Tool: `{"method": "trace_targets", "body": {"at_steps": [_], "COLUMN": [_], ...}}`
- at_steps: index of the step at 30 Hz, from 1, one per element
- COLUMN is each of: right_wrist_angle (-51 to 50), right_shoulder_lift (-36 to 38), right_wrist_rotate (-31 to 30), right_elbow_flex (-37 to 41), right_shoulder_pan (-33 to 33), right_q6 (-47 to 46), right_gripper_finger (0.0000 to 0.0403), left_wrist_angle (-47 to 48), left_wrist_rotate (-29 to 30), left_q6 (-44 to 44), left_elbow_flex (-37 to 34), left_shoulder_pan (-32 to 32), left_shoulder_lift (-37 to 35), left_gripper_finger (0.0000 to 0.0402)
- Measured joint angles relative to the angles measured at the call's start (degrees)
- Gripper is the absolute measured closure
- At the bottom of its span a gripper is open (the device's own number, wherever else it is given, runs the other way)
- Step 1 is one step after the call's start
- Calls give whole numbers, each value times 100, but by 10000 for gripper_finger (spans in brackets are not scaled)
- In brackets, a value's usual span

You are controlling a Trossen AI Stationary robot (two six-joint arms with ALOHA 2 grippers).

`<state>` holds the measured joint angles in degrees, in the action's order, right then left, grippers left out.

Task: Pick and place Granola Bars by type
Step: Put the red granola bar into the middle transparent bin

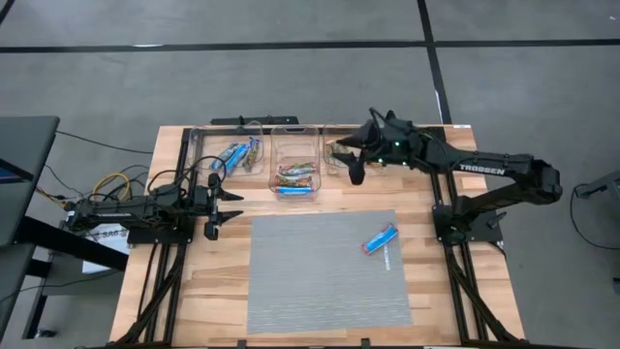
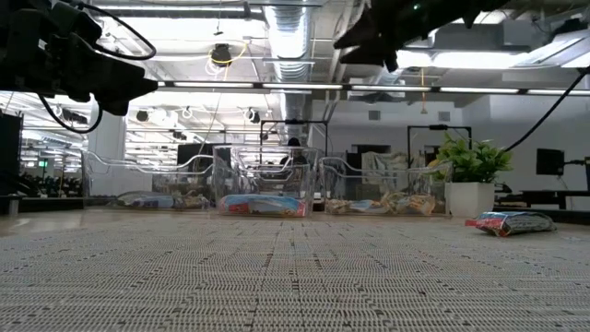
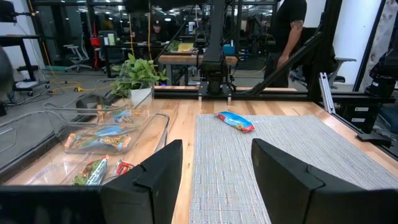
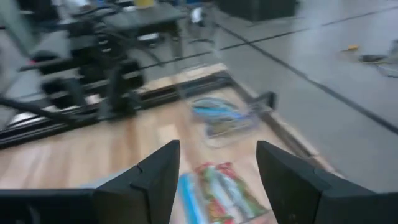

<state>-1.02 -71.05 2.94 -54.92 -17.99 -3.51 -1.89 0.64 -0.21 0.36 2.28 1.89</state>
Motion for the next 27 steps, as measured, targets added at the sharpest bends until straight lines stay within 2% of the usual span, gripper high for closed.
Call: {"method": "trace_targets", "body": {"at_steps": [7,15,18,24,27], "right_wrist_angle": [-348,-1242,-1771,-3108,-3831], "right_shoulder_lift": [-39,-46,-46,-46,-46], "right_wrist_rotate": [1167,2756,3138,3146,2685], "right_elbow_flex": [0,0,0,0,0], "right_shoulder_pan": [325,1264,1608,2221,2549], "right_q6": [-5,-1,-2,220,503], "right_gripper_finger": [200,205,205,205,205], "left_wrist_angle": [2,0,0,0,0], "left_wrist_rotate": [0,-2,-1,-2,0], "left_q6": [-2,0,-1,0,0], "left_elbow_flex": [2,0,1,1,0], "left_shoulder_pan": [-2,0,-2,-1,-1], "left_shoulder_lift": [0,0,-2,-1,-1], "left_gripper_finger": [216,216,216,216,216]}}
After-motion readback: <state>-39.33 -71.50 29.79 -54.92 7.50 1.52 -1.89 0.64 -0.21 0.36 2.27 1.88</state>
